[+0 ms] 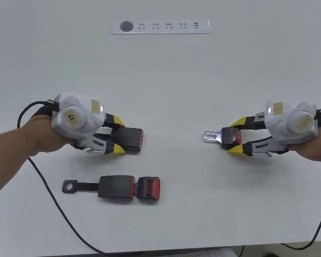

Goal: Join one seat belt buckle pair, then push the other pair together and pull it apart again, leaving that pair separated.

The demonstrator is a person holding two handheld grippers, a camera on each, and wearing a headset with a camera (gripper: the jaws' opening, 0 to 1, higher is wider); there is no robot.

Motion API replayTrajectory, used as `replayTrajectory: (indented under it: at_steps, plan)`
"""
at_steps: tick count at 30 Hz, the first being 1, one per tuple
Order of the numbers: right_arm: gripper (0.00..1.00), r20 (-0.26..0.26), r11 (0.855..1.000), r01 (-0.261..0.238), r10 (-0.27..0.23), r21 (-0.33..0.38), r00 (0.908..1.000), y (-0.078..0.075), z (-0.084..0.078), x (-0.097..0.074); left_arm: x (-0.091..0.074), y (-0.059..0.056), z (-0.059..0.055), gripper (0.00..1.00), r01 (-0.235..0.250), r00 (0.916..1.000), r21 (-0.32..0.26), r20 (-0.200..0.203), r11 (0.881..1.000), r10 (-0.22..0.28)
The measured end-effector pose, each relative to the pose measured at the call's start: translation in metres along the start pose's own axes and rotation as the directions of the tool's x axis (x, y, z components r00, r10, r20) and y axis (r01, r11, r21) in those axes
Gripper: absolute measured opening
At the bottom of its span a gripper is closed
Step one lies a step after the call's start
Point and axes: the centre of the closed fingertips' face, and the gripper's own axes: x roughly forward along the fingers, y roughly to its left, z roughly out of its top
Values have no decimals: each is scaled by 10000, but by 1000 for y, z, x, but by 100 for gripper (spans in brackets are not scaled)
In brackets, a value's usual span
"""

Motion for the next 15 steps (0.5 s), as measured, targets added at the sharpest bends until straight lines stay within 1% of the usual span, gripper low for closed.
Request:
replayTrajectory:
  at_steps: [1, 3, 4, 5, 6, 7, 9, 11, 15]
  plan:
    - [36, 15, 9999, -25, 25, -151, 10000, 0, -1, 0, 0, 1, 1, 37, -123, 9999, -142, 95, 9998, 124]
    - [36, 168, 9999, -96, 98, -75, 9998, -1, -2, -2, -1, 1, 1, 37, -308, 9992, -396, 226, 9987, 317]
    - [36, 258, 9998, -135, 139, -150, 9996, 0, -3, -3, -1, 1, 1, 37, -376, 9990, -464, 233, 9982, 388]
    - [36, 337, 9998, -166, 171, -143, 9993, -1, -3, -3, -1, 1, 1, 37, -427, 9986, -515, 292, 9978, 442]
    - [36, 519, 9997, -241, 240, 11, 9984, -1, -3, -3, -1, 1, 1, 37, -462, 9984, -610, 305, 9971, 481]
    - [36, 626, 9995, -280, 270, 153, 9977, -1, -3, -3, -1, 1, 1, 37, -465, 9984, -599, 303, 9971, 484]
    - [35, 661, 9995, -306, 303, 40, 9974, 0, -5, -4, -1, 0, 1, 37, -449, 9986, -589, 267, 9973, 465]
    - [35, 792, 9992, -370, 357, 148, 9962, -1, -5, -4, -1, 0, 1, 36, -411, 9989, -594, 218, 9974, 425]
    - [35, 890, 9992, -338, 318, 216, 9955, 0, -5, -3, 0, 0, 1, 36, -369, 9992, -527, 161, 9979, 378]
